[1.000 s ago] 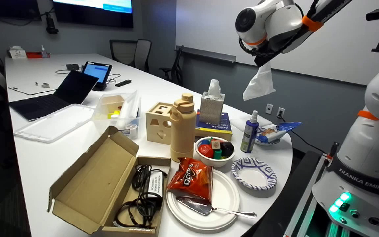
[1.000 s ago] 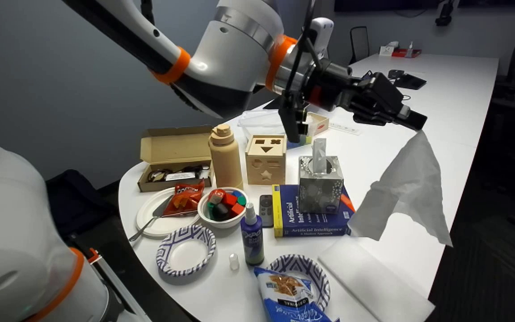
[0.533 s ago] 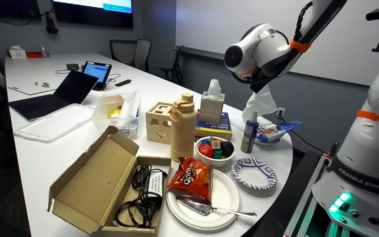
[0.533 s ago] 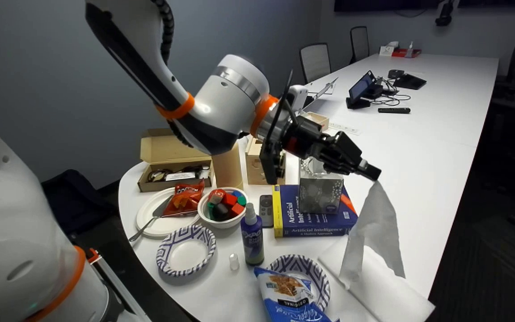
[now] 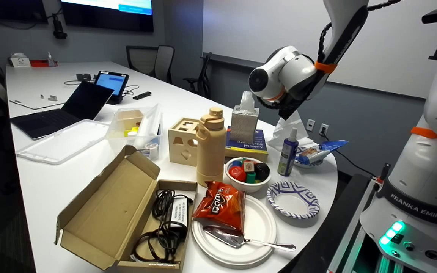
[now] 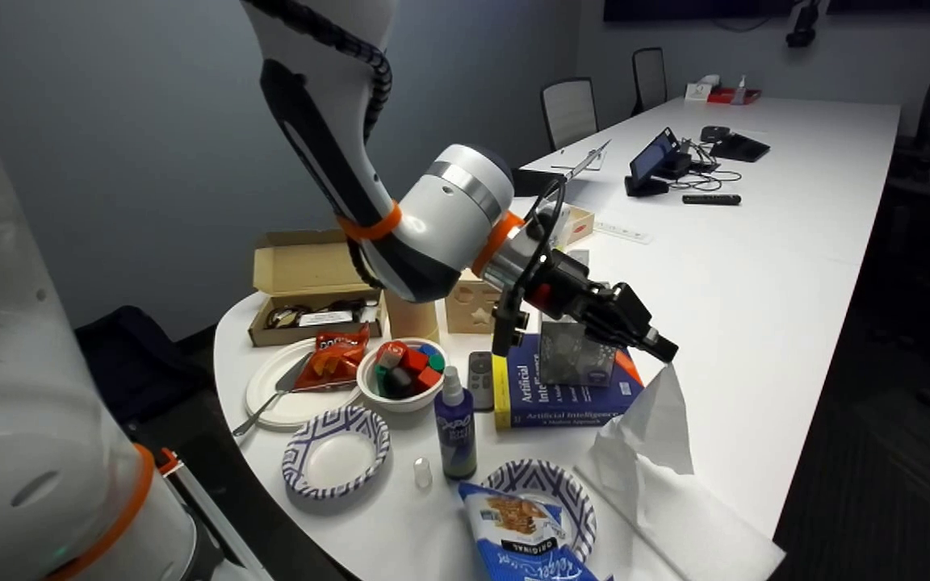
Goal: Remove the white cloth from the plate and put it on the blue book
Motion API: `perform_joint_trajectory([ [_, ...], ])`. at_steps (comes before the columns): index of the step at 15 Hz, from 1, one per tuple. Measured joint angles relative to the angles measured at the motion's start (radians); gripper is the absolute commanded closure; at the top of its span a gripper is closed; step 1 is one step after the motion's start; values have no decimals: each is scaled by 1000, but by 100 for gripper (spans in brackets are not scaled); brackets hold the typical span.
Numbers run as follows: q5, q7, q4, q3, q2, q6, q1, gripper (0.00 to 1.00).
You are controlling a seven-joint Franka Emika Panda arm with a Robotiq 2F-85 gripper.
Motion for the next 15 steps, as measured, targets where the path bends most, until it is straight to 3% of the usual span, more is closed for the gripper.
perform_joint_trajectory([
  [9, 63, -43, 22, -45, 21, 524, -82, 100],
  [15, 298, -261, -11, -67, 20, 813, -134, 100],
])
